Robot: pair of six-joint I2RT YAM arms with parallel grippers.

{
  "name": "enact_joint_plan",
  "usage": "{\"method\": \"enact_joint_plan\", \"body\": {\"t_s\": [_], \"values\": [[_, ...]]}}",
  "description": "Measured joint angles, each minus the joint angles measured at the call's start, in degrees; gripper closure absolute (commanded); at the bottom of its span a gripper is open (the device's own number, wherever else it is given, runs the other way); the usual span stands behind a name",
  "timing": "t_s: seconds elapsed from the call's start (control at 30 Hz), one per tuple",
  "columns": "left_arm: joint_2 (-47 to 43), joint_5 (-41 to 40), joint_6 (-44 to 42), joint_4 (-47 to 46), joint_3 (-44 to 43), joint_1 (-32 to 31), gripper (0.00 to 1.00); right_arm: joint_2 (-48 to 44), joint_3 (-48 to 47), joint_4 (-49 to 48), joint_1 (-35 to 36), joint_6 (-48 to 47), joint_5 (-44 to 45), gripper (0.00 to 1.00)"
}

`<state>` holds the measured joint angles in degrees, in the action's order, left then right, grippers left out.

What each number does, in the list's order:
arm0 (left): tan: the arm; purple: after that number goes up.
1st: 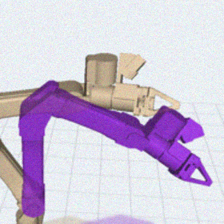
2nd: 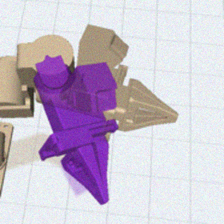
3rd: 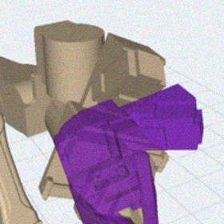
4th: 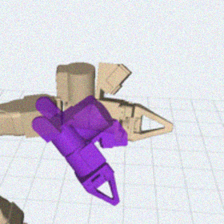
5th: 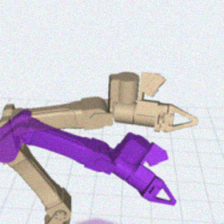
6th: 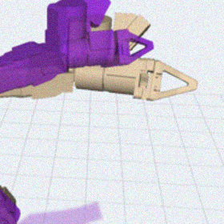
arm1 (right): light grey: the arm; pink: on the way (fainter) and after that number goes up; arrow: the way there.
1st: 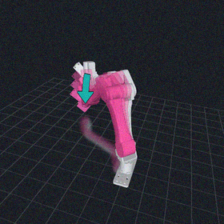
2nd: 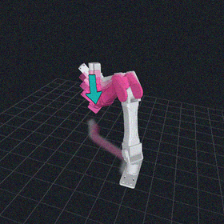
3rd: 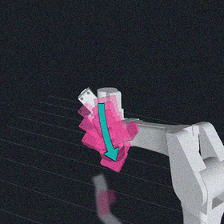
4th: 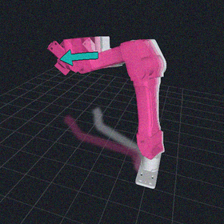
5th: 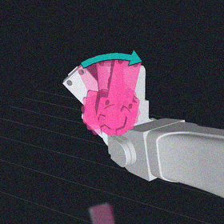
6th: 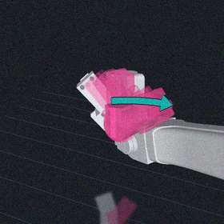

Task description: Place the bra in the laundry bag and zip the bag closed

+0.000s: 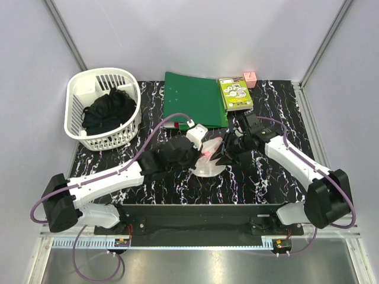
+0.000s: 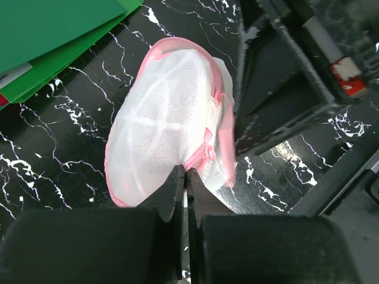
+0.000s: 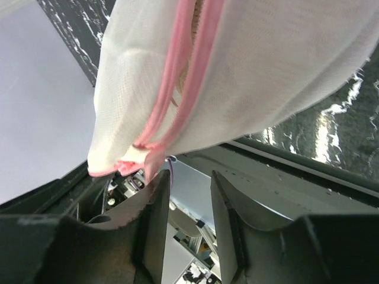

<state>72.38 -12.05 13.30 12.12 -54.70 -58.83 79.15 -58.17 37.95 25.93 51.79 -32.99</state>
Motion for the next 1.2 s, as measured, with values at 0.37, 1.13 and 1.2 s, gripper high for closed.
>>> {"method": "enact_joint_plan", "body": {"t_s": [0.37, 1.13, 1.2], "values": [[0.22, 2.16, -1.55, -0.66, 0.37, -0.04, 1.0, -7.61, -1.75, 8.57, -0.7, 1.33, 3.61, 0.23], [0.61, 7.48, -4.98, -2.75, 0.87, -1.33, 1.0, -4.85, 3.04, -3.45, -3.32, 20.48, 2.93, 0.55], [0.74, 7.8, -6.01, -2.78, 0.87, -1.36, 0.95, -4.83, 3.39, -3.89, -3.32, 20.61, 2.93, 0.74]]}}
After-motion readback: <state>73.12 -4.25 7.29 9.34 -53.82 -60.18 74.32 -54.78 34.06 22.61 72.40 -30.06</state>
